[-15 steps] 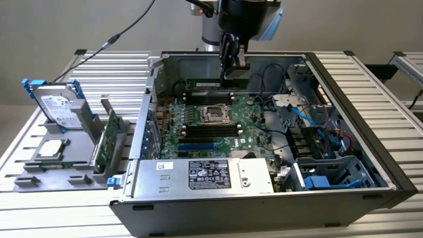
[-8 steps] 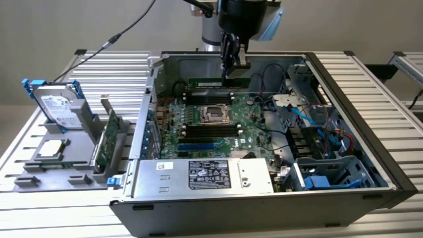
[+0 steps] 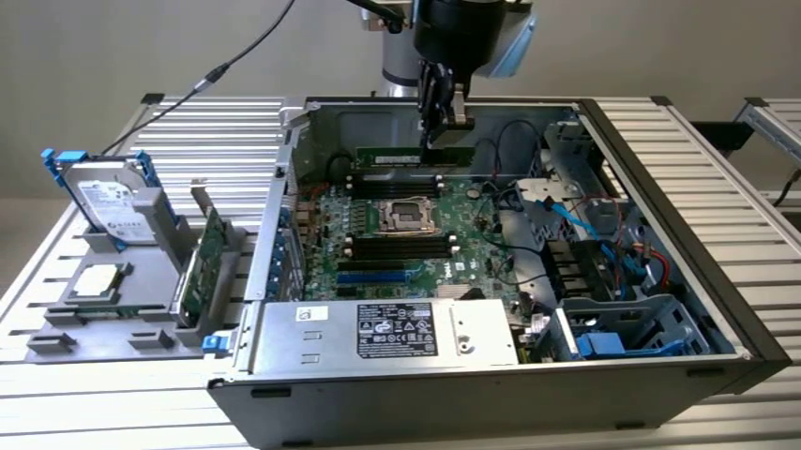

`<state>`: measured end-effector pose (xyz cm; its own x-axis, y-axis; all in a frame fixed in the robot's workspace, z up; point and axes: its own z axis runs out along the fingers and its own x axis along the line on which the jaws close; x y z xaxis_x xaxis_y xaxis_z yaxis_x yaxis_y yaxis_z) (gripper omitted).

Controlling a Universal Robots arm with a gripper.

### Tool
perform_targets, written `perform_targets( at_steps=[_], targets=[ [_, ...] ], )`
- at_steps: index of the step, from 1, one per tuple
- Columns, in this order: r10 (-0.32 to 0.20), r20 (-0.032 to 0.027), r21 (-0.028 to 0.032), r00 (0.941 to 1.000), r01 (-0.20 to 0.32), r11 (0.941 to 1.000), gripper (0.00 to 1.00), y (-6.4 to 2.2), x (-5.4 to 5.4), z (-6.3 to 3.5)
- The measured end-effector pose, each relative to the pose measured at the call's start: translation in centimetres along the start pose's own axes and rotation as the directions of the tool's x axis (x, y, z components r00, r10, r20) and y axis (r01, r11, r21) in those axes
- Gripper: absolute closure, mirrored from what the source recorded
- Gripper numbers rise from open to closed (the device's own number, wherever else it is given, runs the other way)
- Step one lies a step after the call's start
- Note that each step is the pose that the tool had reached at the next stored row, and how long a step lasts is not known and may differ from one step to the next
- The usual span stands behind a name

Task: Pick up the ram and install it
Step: 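Insert the ram into the slot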

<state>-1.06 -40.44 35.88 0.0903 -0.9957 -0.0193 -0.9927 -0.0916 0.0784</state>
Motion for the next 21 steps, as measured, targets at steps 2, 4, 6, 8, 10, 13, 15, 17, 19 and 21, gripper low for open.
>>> perform_targets(
  at_steps=[2,4,6,8,10,13,15,17,19,21],
  targets=[
    [0.000,-0.0001,0.0000,1.0000,0.000,1.0000,0.86,0.00,0.0,0.00],
    [0.000,-0.0001,0.0000,1.0000,0.000,1.0000,0.86,0.00,0.0,0.00],
    [0.000,0.0001,0.0001,1.0000,0.000,1.0000,0.86,-0.01,0.0,0.05],
    [0.000,-0.0006,-0.0001,1.0000,0.000,1.0000,0.86,0.23,0.0,0.42],
    [0.000,-0.0005,0.0000,1.0000,0.000,1.0000,0.86,0.61,0.0,0.83],
    [0.000,-0.0005,0.0001,1.0000,0.000,1.0000,0.86,1.05,-0.1,1.40],
    [0.000,-0.0005,0.0002,1.0000,0.000,1.0000,0.86,1.02,-0.1,1.77],
    [0.000,-0.0006,0.0002,1.0000,0.000,1.0000,0.86,0.99,0.0,2.13],
    [0.000,-0.0005,0.0002,1.0000,0.000,1.0000,0.86,0.96,0.0,2.50],
    [0.000,-0.0005,0.0002,1.0000,0.000,1.0000,0.86,0.92,0.1,2.86]
  ],
)
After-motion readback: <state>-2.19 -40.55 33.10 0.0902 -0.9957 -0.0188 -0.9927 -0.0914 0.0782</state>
